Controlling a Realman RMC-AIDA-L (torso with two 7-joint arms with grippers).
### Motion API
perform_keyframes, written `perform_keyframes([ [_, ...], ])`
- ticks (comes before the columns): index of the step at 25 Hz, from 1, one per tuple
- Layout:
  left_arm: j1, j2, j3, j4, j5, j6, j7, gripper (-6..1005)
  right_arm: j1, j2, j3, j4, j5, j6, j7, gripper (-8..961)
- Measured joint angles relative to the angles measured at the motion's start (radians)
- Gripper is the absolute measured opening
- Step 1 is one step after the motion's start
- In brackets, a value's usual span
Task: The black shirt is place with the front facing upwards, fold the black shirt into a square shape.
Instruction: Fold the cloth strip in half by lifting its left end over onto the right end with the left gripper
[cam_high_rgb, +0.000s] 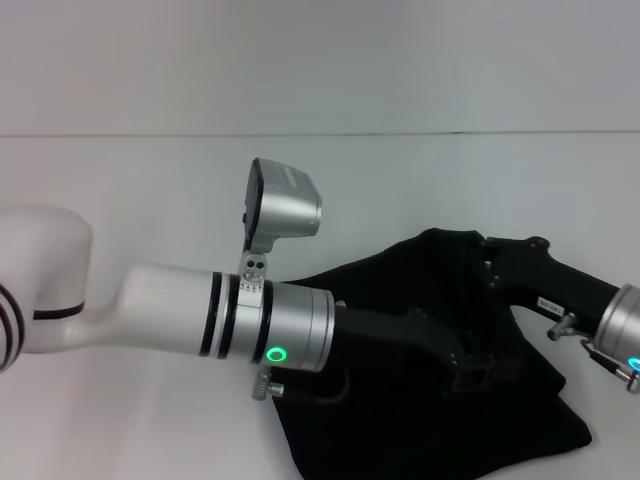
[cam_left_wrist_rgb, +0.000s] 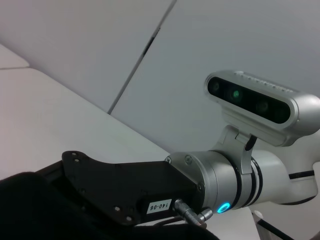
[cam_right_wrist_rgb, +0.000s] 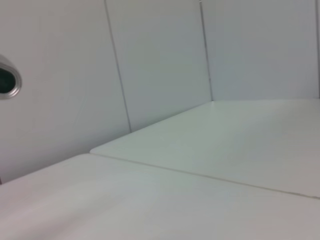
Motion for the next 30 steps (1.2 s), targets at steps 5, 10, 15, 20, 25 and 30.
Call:
perform_keyframes([
  [5,-0.019,0.000,-0.004,-0.046,-0.015,-0.037,0.019,238,-0.047,0.000,0.002,-0.002,0.044,-0.030,-0.021,20],
  [10,-0.030,0.000,-0.007,-0.096,-0.060,-0.081,0.062,273,-0.102,-0.002,0.007,-0.003,0.104,-0.035,-0.043,20],
  [15,-0.025,0.000,-0.009,-0.116,-0.110,-0.084,0.101,416,-0.149,-0.006,0.015,-0.013,0.157,-0.073,-0.063,21],
  [20,-0.009,0.000,-0.010,-0.090,-0.132,-0.014,0.110,589,-0.199,-0.008,0.037,-0.073,0.168,-0.167,0.007,21],
  [25,0.109,0.002,-0.017,0.069,-0.172,0.062,0.112,776,-0.271,-0.025,0.081,-0.121,0.168,-0.312,0.065,22],
  [30,0.225,0.010,-0.019,0.184,-0.213,0.057,0.136,881,-0.351,-0.029,0.160,-0.122,0.168,-0.370,0.035,213],
])
